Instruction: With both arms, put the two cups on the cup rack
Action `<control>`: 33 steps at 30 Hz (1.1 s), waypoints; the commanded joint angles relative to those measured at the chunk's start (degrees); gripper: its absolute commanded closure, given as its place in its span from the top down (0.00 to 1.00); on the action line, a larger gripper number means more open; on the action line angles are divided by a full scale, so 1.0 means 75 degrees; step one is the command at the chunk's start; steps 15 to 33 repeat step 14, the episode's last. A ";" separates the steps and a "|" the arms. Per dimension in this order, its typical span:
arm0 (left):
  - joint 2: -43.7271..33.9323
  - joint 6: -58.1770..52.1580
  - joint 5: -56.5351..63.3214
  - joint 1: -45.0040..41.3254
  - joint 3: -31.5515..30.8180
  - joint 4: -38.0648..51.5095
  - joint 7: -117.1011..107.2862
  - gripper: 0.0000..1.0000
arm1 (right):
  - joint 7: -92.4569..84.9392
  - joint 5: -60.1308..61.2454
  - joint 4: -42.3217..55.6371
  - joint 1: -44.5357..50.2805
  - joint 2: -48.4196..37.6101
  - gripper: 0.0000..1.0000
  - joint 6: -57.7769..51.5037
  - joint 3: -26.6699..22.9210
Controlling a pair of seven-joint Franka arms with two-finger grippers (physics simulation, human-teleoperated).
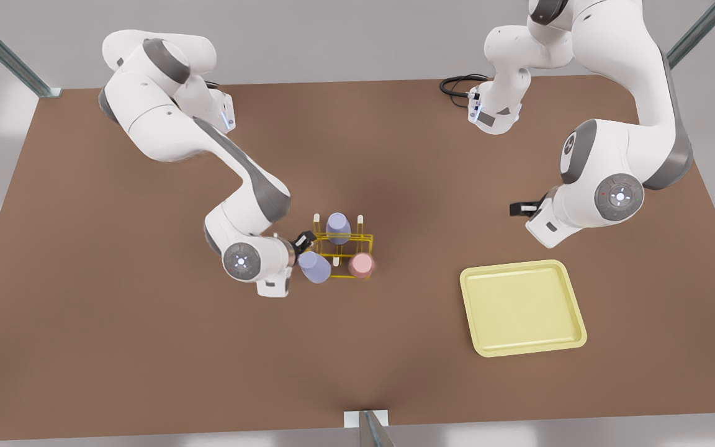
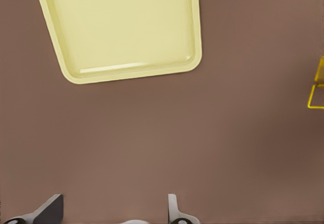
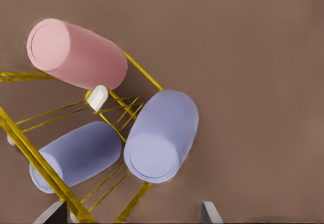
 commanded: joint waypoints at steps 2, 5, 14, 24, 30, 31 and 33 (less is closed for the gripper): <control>-0.0021 -0.0042 -0.0163 0.0033 -0.0001 0.0015 0.1728 1.00 | 0.1254 -0.1114 0.0453 -0.0468 -0.0669 1.00 -0.1795 -0.1850; -0.0032 -0.0136 -0.0210 0.0044 0.0010 0.0015 0.1763 1.00 | 0.1818 -0.1254 0.1098 -0.0574 -0.1464 1.00 -0.2931 -0.2543; -0.0032 -0.0628 -0.0503 0.0138 0.0010 0.0284 0.1751 1.00 | 0.1186 -0.0188 -0.1504 -0.0539 -0.4209 1.00 -0.2463 -0.3375; -0.0032 -0.0628 -0.0503 0.0138 0.0010 0.0284 0.1751 1.00 | 0.1186 -0.0188 -0.1504 -0.0539 -0.4209 1.00 -0.2463 -0.3375; -0.0032 -0.0628 -0.0503 0.0138 0.0010 0.0284 0.1751 1.00 | 0.1186 -0.0188 -0.1504 -0.0539 -0.4209 1.00 -0.2463 -0.3375; -0.0032 -0.0628 -0.0503 0.0138 0.0010 0.0284 0.1751 1.00 | 0.1186 -0.0188 -0.1504 -0.0539 -0.4209 1.00 -0.2463 -0.3375; -0.0032 -0.0628 -0.0503 0.0138 0.0010 0.0284 0.1751 1.00 | 0.1186 -0.0188 -0.1504 -0.0539 -0.4209 1.00 -0.2463 -0.3375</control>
